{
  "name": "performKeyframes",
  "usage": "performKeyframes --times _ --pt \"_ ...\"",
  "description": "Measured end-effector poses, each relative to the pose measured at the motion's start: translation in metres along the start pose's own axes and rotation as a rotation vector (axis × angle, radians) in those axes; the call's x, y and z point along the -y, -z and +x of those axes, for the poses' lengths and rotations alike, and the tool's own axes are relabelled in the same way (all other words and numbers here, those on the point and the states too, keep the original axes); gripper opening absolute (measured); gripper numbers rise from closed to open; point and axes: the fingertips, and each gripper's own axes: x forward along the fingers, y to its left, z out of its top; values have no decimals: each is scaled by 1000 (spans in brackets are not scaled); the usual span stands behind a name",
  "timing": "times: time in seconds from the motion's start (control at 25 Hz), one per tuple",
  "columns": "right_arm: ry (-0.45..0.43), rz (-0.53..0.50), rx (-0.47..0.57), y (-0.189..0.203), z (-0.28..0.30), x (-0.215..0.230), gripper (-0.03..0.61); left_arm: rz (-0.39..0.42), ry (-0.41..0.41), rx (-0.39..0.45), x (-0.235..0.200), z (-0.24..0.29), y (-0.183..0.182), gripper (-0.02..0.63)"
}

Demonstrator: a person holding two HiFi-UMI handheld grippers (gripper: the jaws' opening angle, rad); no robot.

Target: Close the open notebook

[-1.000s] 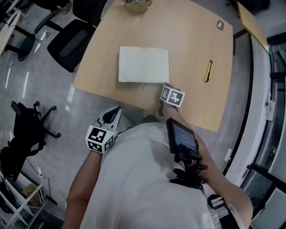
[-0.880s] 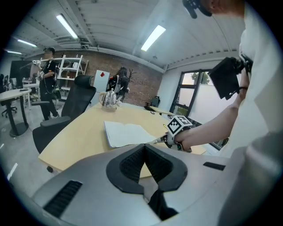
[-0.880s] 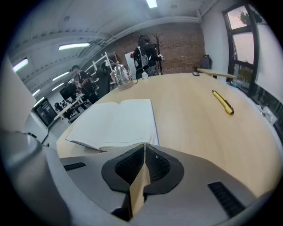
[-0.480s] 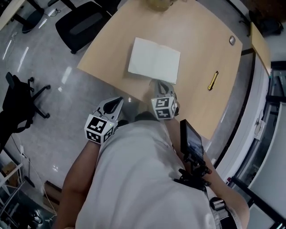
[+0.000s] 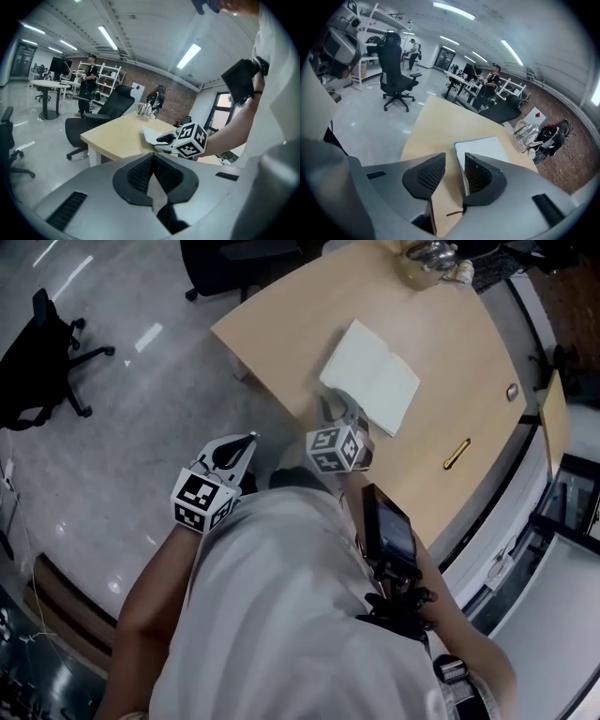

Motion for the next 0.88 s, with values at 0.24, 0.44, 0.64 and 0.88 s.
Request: performKeyframes --times 0.24,0.44,0.64,0.88 --pt "54 -124 -67 -13 31 0 106 -97 -87 16 -23 -30 24 5" --pt "110 -187 -116 -19 47 6 106 -150 -122 15 -33 -47 38 5" --pt "125 -180 -126 -20 44 8 54 -153 -124 22 -38 -48 37 5" --pt "142 -84 -80 -26 29 16 31 -117 -89 25 -37 -40 26 5"
